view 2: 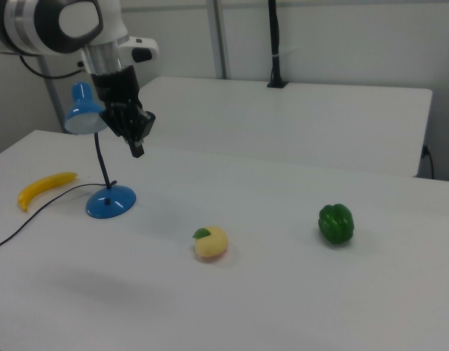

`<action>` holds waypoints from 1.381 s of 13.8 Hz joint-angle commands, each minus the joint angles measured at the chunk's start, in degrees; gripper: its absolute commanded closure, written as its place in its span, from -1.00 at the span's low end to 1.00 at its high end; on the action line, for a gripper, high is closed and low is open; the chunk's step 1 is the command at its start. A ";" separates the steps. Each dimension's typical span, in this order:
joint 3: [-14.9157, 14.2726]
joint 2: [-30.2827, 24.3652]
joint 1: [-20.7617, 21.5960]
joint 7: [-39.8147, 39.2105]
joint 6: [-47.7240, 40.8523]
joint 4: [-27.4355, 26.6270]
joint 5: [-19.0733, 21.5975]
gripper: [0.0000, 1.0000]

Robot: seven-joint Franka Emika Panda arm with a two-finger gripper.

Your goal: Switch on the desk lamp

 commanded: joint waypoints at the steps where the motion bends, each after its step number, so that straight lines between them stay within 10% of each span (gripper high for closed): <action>1: 0.09 1.87 4.16 -1.35 5.75 -3.05 0.23 1.00; 19: 7.12 19.63 14.19 -7.41 39.24 -8.95 0.32 1.00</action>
